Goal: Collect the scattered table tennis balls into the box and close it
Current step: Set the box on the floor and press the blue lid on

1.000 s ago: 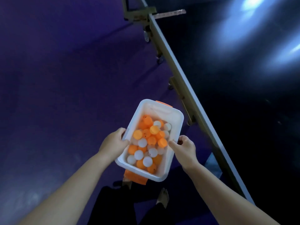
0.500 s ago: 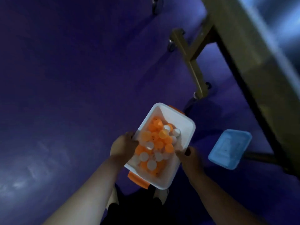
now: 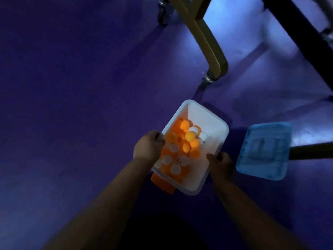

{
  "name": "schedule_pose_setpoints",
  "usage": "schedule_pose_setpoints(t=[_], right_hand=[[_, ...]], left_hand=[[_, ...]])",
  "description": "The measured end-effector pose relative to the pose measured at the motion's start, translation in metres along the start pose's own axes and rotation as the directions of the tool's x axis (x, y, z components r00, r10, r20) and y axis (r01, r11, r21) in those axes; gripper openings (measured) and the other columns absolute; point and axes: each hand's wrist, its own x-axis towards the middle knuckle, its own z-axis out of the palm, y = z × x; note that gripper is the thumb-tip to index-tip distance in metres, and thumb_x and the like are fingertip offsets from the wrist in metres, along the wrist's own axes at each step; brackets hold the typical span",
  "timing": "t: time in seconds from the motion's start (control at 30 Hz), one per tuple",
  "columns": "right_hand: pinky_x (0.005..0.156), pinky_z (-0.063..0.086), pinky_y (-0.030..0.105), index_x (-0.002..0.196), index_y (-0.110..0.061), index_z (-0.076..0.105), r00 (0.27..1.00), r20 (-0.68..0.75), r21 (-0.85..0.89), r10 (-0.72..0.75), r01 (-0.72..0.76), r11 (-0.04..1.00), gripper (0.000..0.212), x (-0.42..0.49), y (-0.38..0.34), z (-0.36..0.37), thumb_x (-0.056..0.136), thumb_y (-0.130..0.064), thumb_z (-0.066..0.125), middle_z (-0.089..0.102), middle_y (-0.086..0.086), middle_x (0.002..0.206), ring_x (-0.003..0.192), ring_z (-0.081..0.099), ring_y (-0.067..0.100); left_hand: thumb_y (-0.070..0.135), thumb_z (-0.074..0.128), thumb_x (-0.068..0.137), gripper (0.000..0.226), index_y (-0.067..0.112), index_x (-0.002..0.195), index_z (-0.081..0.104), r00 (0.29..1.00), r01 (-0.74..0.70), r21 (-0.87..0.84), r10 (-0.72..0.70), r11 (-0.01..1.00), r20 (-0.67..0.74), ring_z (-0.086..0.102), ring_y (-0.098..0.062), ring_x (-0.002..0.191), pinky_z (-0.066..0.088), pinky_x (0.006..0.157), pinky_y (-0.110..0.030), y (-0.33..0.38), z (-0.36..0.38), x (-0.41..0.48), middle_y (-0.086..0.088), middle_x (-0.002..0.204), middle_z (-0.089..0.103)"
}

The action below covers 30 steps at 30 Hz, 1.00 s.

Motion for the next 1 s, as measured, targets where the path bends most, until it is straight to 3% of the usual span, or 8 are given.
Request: schedule_pose_setpoints(t=[0.23, 0.47, 0.53, 0.63, 0.73, 0.87, 0.93, 1.0], right_hand=[[0.053, 0.035, 0.022, 0.093, -0.014, 0.054, 0.996, -0.047, 0.069, -0.075, 0.078, 0.995, 0.020, 0.031, 0.049, 0.015, 0.088, -0.031, 0.062, 0.054, -0.001, 0.081, 0.069, 0.052, 0.008], [0.041, 0.044, 0.020, 0.078, -0.010, 0.059, 0.984, 0.142, 0.111, -0.111, 0.096, 0.989, 0.020, 0.036, 0.076, 0.001, 0.092, -0.024, 0.058, 0.059, -0.001, 0.050, 0.043, 0.057, 0.007], [0.037, 0.042, 0.019, 0.078, -0.010, 0.058, 0.986, 0.104, 0.072, -0.129, 0.122, 0.990, 0.014, 0.038, 0.081, -0.016, 0.091, -0.012, 0.056, 0.058, 0.003, 0.053, 0.037, 0.056, 0.006], [0.041, 0.042, 0.017, 0.071, -0.017, 0.056, 0.975, -0.115, -0.019, -0.193, 0.192, 0.981, 0.021, 0.051, 0.091, -0.051, 0.089, -0.006, 0.056, 0.058, 0.002, 0.055, 0.035, 0.054, 0.001], [0.064, 0.047, 0.030, 0.084, -0.010, 0.066, 0.897, -0.388, -0.128, -0.211, 0.175, 0.976, 0.008, 0.068, 0.108, -0.089, 0.088, -0.010, 0.059, 0.069, 0.011, 0.078, 0.069, 0.067, 0.018], [0.081, 0.043, 0.039, 0.109, -0.002, 0.060, 0.717, -0.647, -0.282, -0.260, 0.091, 0.955, 0.022, 0.085, 0.129, -0.133, 0.087, -0.007, 0.056, 0.058, 0.019, 0.115, 0.106, 0.057, 0.036], [0.085, 0.045, 0.043, 0.119, -0.002, 0.052, 0.718, -0.676, -0.215, -0.169, 0.028, 0.976, 0.032, 0.096, 0.136, -0.148, 0.089, -0.012, 0.054, 0.051, 0.020, 0.126, 0.110, 0.055, 0.037], [0.093, 0.044, 0.045, 0.125, 0.000, 0.048, 0.787, -0.613, -0.168, -0.064, -0.051, 0.985, 0.038, 0.111, 0.144, -0.157, 0.094, -0.022, 0.050, 0.050, 0.022, 0.128, 0.114, 0.053, 0.038]], left_hand=[[0.031, 0.048, 0.094, 0.021, 0.017, 0.105, 0.059, 0.974, -0.228, 0.205, 0.222, 0.952, 0.053, 0.059, -0.022, 0.084, 0.049, 0.072, -0.036, -0.002, 0.030, 0.052, -0.004, 0.096, 0.064], [0.028, 0.043, 0.096, 0.022, 0.023, 0.113, 0.058, 0.940, -0.333, 0.328, 0.337, 0.884, 0.047, 0.053, -0.015, 0.080, 0.039, 0.065, -0.030, 0.000, 0.039, 0.062, 0.003, 0.094, 0.060], [0.025, 0.045, 0.095, 0.027, 0.023, 0.117, 0.059, 0.922, -0.367, 0.398, 0.385, 0.841, 0.036, 0.057, -0.025, 0.090, 0.041, 0.070, -0.033, 0.005, 0.039, 0.060, -0.005, 0.106, 0.064], [0.016, 0.056, 0.086, 0.036, 0.009, 0.122, 0.059, 0.811, -0.487, 0.557, 0.584, 0.673, 0.004, 0.052, -0.040, 0.105, 0.046, 0.080, -0.045, 0.016, 0.047, 0.057, -0.018, 0.116, 0.061], [0.013, 0.065, 0.079, 0.040, 0.001, 0.117, 0.060, 0.703, -0.606, 0.585, 0.708, 0.539, 0.076, 0.049, -0.044, 0.109, 0.045, 0.081, -0.049, 0.031, 0.061, 0.048, -0.023, 0.117, 0.060], [0.009, 0.070, 0.076, 0.036, 0.000, 0.110, 0.065, 0.583, -0.714, 0.560, 0.800, 0.420, 0.144, 0.048, -0.046, 0.115, 0.045, 0.082, -0.054, 0.046, 0.076, 0.028, -0.026, 0.120, 0.059], [0.011, 0.064, 0.079, 0.030, 0.001, 0.107, 0.066, 0.538, -0.740, 0.568, 0.824, 0.361, 0.177, 0.047, -0.045, 0.116, 0.046, 0.082, -0.055, 0.047, 0.078, 0.021, -0.025, 0.120, 0.059], [0.016, 0.058, 0.080, 0.030, 0.003, 0.106, 0.067, 0.510, -0.751, 0.583, 0.833, 0.311, 0.213, 0.047, -0.043, 0.118, 0.046, 0.084, -0.055, 0.044, 0.077, 0.019, -0.023, 0.121, 0.059]])
